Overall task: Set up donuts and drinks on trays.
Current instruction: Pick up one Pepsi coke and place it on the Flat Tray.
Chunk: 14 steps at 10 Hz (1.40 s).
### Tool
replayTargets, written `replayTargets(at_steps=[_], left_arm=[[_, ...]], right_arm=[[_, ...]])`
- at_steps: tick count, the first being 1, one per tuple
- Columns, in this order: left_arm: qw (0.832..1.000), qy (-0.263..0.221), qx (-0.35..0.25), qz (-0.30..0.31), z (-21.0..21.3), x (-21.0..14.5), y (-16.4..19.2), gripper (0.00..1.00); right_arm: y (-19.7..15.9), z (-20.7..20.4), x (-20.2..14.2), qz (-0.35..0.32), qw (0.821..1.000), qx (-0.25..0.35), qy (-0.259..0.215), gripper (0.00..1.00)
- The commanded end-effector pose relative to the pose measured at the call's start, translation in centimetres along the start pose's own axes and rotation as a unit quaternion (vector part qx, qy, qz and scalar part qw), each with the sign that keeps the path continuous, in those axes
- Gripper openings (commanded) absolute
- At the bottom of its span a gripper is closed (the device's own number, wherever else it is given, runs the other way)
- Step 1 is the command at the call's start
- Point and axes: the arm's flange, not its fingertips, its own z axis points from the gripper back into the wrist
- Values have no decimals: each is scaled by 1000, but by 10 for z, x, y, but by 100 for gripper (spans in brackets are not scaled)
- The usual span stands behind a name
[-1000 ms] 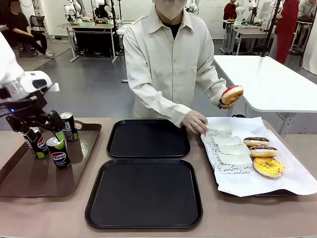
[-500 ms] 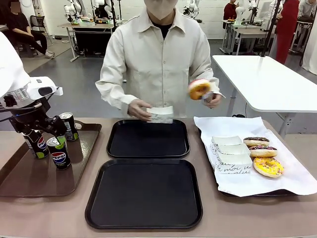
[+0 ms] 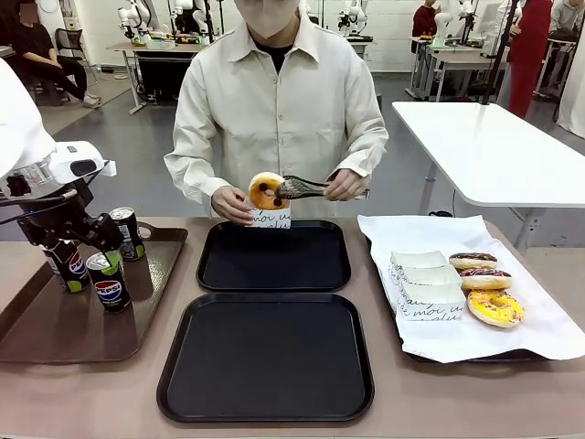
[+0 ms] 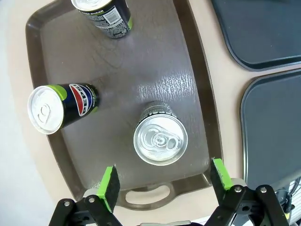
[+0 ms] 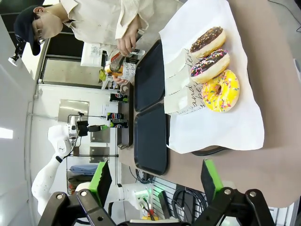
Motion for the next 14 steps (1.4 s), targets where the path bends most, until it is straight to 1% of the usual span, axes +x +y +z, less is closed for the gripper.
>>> replayTargets(at_steps=[1, 2, 4, 6, 7, 9, 14], left_arm=[[999, 15, 23, 30, -14, 24, -6, 100], [998, 26, 29, 42, -22, 32, -7, 100], [997, 21, 36, 60, -28, 45, -8, 100], [995, 24, 48, 84, -35, 55, -2, 100], [994, 36, 45, 93, -40, 57, 2, 100], [993, 55, 43, 96, -47, 53, 7, 100], [994, 55, 27, 94, -49, 41, 7, 100]], right_arm=[[-2, 1, -1, 5, 1000, 10, 0, 100], [-2, 1, -1, 5, 1000, 10, 0, 100], [-2, 1, -1, 5, 1000, 10, 0, 100], [-2, 1, -1, 5, 1000, 10, 0, 100], [-2, 1, -1, 5, 1000, 10, 0, 100], [-2, 1, -1, 5, 1000, 10, 0, 100], [-2, 1, -1, 5, 1000, 10, 0, 100]])
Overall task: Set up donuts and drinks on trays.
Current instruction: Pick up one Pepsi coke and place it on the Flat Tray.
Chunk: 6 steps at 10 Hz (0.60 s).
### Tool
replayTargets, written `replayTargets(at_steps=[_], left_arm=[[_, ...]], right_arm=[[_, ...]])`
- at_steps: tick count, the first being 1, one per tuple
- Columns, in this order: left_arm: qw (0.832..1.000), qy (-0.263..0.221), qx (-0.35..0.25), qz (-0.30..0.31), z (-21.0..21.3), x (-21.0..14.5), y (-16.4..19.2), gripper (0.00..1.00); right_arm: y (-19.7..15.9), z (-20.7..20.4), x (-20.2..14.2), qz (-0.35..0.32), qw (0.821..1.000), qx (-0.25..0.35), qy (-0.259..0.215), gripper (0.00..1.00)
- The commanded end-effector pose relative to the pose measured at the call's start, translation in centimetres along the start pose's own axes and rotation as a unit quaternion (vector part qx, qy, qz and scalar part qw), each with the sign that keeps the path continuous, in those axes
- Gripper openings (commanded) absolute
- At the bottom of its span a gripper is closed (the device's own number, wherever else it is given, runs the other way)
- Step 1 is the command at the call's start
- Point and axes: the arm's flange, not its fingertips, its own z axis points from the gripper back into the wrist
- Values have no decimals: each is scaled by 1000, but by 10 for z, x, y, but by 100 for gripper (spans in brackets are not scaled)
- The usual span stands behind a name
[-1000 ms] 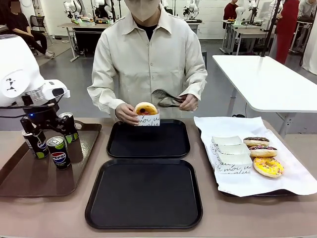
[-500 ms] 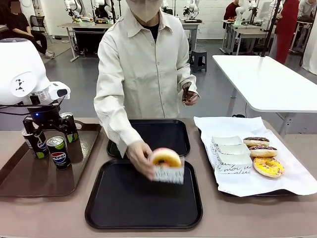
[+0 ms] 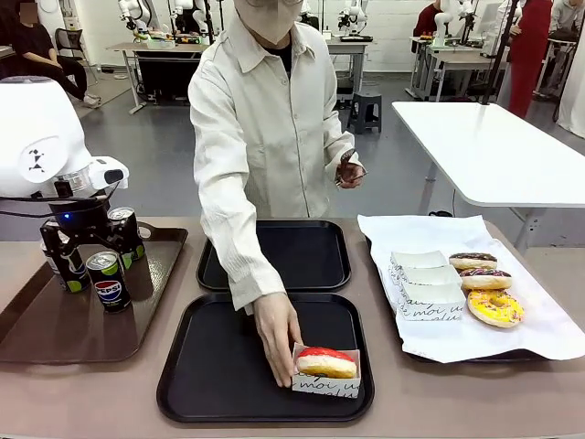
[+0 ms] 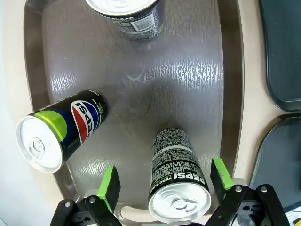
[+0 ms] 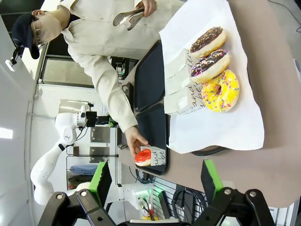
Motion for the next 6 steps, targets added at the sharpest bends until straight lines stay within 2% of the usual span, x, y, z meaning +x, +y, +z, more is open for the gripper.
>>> replayTargets(at_steps=[1, 6], left_arm=[[1000, 4, -5, 11, 0, -7, -1, 100], [999, 13, -15, 28, -10, -9, -6, 100]], right_arm=[[-1, 1, -1, 5, 1000, 10, 0, 100], [-1, 1, -1, 5, 1000, 10, 0, 100]])
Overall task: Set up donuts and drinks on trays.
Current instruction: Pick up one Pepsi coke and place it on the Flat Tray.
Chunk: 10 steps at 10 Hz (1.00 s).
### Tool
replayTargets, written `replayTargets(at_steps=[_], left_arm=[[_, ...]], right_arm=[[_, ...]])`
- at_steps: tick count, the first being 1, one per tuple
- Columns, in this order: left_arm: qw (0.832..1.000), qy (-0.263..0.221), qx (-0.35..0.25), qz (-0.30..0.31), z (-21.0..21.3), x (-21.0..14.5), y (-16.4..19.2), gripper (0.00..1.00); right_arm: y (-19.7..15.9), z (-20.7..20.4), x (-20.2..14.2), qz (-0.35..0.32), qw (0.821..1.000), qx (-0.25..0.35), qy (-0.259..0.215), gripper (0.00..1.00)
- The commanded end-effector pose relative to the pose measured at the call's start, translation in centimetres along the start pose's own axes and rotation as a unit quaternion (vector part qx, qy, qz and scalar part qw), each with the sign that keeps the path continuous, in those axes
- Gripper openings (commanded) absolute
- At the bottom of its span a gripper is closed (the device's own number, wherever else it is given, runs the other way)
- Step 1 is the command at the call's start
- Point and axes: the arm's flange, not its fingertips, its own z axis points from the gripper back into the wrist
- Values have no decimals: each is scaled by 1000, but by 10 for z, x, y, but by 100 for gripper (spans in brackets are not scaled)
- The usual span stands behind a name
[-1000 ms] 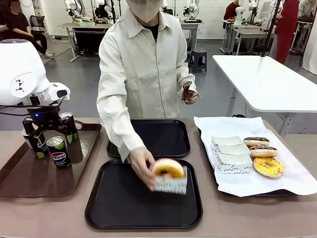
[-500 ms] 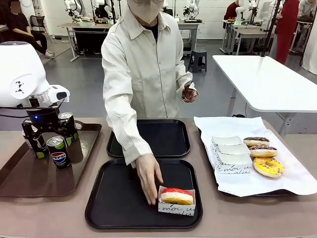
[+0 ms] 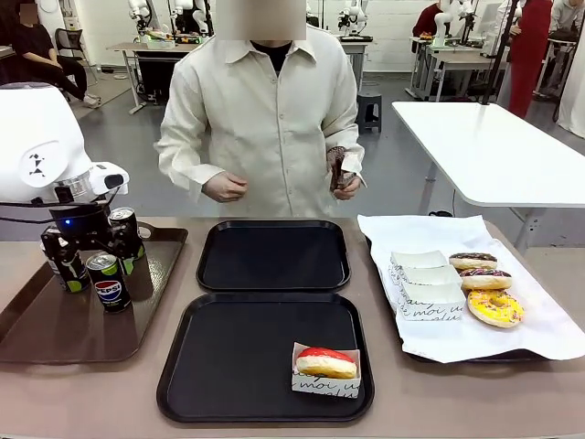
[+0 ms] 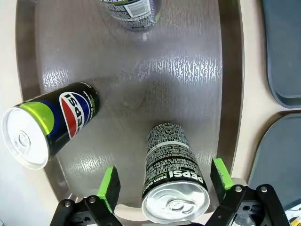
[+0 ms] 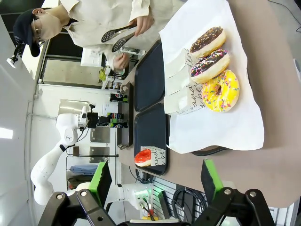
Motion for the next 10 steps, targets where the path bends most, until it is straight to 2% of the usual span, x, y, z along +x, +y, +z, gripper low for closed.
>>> replayTargets(at_steps=[1, 3, 4, 5, 6, 7, 9, 10], left_arm=[[1000, -1, -3, 19, -3, -2, -5, 100], [1000, 7, 1, 20, -5, -2, -6, 100], [1000, -5, -5, 19, -5, -2, -6, 95], [1000, -8, -11, 13, -4, -2, -5, 45], [1000, -4, -10, 12, -4, -2, -5, 40], [1000, 2, -8, 12, -4, -2, -5, 0], [1000, 15, 3, 12, -5, -3, -5, 0], [1000, 20, 6, 11, -6, -3, -6, 23]], right_arm=[[-1, 1, -1, 5, 1000, 10, 0, 100], [-1, 1, -1, 5, 1000, 10, 0, 100], [-1, 1, -1, 5, 1000, 10, 0, 100], [-1, 1, -1, 5, 1000, 10, 0, 100], [-1, 1, -1, 5, 1000, 10, 0, 100], [-1, 1, -1, 5, 1000, 10, 0, 100], [-1, 1, -1, 5, 1000, 10, 0, 100], [-1, 1, -1, 5, 1000, 10, 0, 100]])
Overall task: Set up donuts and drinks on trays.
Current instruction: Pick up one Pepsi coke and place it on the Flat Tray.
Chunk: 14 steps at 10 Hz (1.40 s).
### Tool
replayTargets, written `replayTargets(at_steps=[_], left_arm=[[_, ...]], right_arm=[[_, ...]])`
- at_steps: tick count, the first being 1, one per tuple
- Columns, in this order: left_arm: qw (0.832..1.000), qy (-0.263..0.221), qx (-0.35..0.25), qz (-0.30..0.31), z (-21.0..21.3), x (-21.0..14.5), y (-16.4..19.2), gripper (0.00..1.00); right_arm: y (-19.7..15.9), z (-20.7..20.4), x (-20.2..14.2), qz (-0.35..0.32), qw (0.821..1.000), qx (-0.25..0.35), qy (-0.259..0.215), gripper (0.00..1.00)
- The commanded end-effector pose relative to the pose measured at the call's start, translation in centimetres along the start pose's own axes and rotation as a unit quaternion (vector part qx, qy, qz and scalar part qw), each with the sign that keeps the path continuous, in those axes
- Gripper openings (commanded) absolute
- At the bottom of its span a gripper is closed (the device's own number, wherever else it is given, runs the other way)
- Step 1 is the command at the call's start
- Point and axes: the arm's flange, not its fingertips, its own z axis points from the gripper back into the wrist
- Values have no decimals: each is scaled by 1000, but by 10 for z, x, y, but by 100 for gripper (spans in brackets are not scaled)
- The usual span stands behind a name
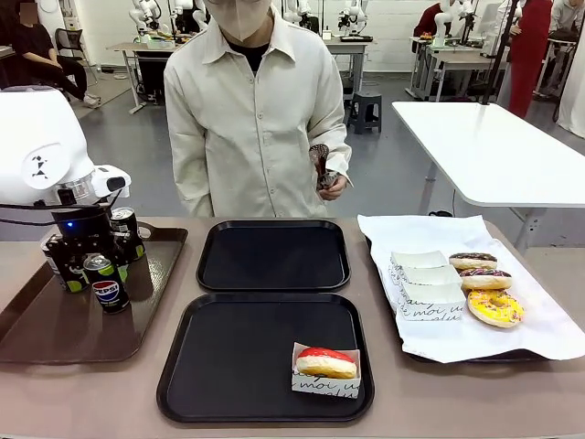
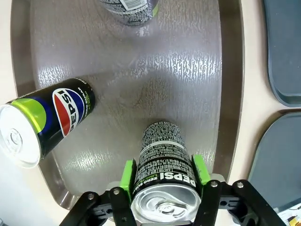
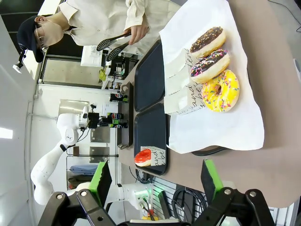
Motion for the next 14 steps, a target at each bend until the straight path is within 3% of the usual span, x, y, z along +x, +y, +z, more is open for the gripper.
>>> replayTargets(at_steps=[1, 2, 4, 8, 10, 14], left_arm=[[1000, 13, 9, 7, -2, -1, -3, 14], [1000, 16, 9, 4, 1, -2, -4, 0], [1000, 16, 15, -11, 36, -4, -5, 0], [998, -52, -6, -20, 145, -29, -9, 0], [998, -51, 16, -16, 152, -34, -3, 0], [998, -54, 1, -14, 156, -32, -9, 0]], right_arm=[[-1, 1, -1, 5, 1000, 10, 0, 100], [-1, 1, -1, 5, 1000, 10, 0, 100], [-1, 1, -1, 5, 1000, 10, 0, 100], [-1, 1, -1, 5, 1000, 10, 0, 100], [-1, 1, -1, 5, 1000, 10, 0, 100], [-1, 1, -1, 5, 1000, 10, 0, 100]])
